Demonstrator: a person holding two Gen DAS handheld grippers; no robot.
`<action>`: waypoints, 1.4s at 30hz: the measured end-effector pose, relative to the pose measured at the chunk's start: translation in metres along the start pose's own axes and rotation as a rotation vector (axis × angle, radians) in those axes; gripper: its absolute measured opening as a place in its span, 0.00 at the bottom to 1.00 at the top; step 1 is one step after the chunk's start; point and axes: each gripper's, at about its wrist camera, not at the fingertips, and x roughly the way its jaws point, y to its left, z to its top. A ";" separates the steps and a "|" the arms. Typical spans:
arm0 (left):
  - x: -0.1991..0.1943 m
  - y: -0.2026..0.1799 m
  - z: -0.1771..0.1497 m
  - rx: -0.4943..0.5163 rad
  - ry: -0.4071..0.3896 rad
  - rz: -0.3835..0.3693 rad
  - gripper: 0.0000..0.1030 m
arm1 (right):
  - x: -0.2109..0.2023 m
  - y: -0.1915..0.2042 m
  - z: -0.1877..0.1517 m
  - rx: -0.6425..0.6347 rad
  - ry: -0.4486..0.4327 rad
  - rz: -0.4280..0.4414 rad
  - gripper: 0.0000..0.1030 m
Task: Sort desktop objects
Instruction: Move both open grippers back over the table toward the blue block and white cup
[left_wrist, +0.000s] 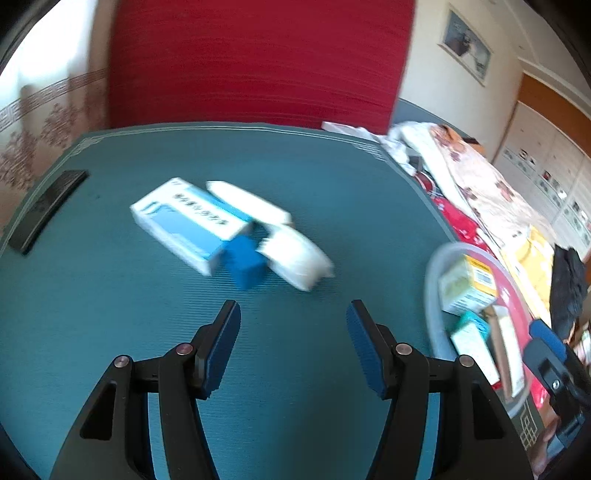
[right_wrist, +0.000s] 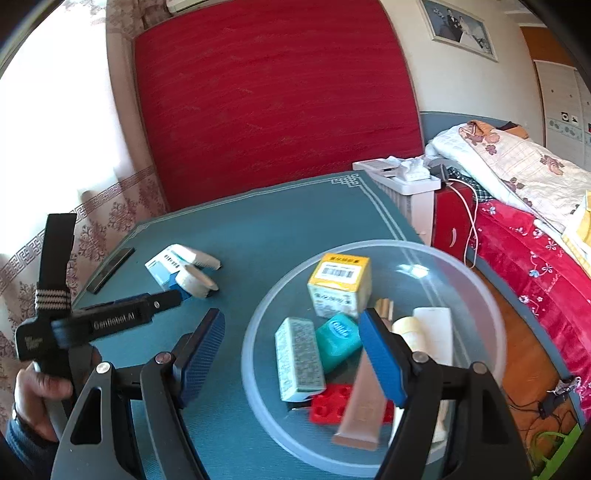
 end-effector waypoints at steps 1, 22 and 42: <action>0.000 0.006 0.000 -0.011 -0.002 0.008 0.62 | 0.002 0.003 -0.001 -0.001 0.006 0.005 0.76; 0.043 0.021 0.022 0.054 0.017 0.110 0.62 | 0.037 0.058 -0.017 -0.057 0.085 0.081 0.76; 0.055 0.055 0.016 0.031 0.044 0.050 0.33 | 0.083 0.087 -0.013 -0.097 0.161 0.095 0.76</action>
